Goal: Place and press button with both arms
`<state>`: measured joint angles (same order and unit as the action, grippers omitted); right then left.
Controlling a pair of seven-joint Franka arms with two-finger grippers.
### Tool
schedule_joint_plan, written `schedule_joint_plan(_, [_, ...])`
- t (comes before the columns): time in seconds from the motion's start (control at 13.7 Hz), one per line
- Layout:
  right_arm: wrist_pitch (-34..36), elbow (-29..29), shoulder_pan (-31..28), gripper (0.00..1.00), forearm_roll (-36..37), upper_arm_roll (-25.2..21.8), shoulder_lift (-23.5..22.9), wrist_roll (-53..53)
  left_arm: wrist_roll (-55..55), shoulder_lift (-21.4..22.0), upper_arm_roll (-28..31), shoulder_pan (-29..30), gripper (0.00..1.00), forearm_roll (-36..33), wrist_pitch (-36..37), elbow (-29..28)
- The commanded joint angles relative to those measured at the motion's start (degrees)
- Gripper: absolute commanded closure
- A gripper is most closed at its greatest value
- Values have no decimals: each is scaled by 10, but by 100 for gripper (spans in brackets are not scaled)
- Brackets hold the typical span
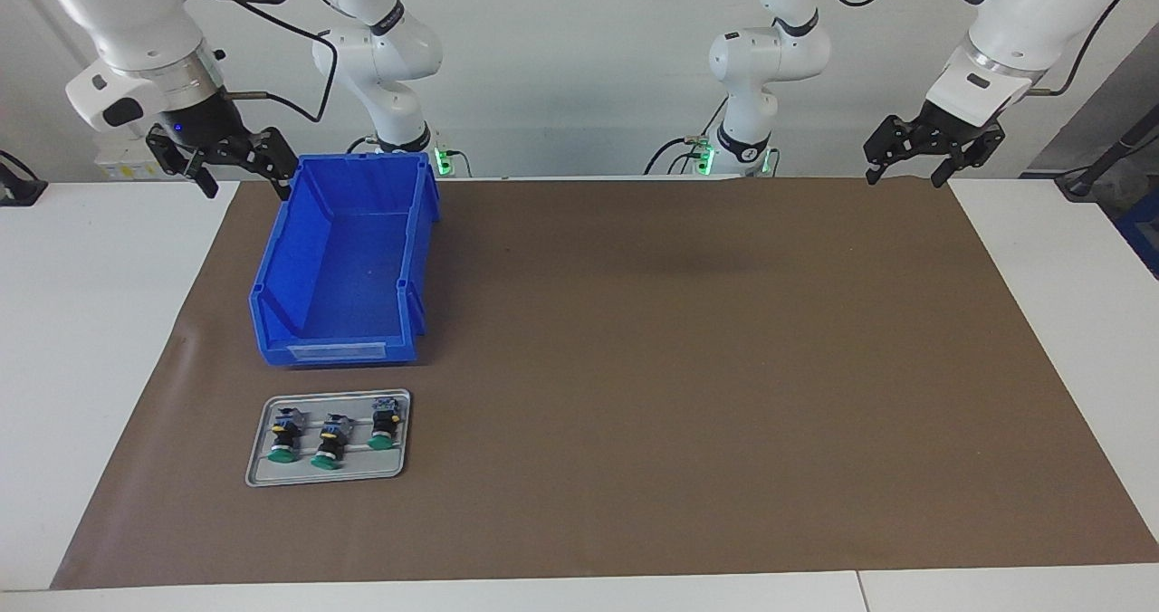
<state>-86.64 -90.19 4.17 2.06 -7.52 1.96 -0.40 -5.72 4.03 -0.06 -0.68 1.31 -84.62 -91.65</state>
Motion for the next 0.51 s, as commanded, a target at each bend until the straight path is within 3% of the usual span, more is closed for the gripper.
schedule_joint_plan(0.0, [6, -9, -3, 0, 0, 1, 11, -12, -6, 1, 23, -29, 0, -3, 5, 14])
schedule_joint_plan(0.44, [-16, -11, -7, 0, 0, 1, 11, -7, -6, 0, 21, -25, 0, -3, 0, 7])
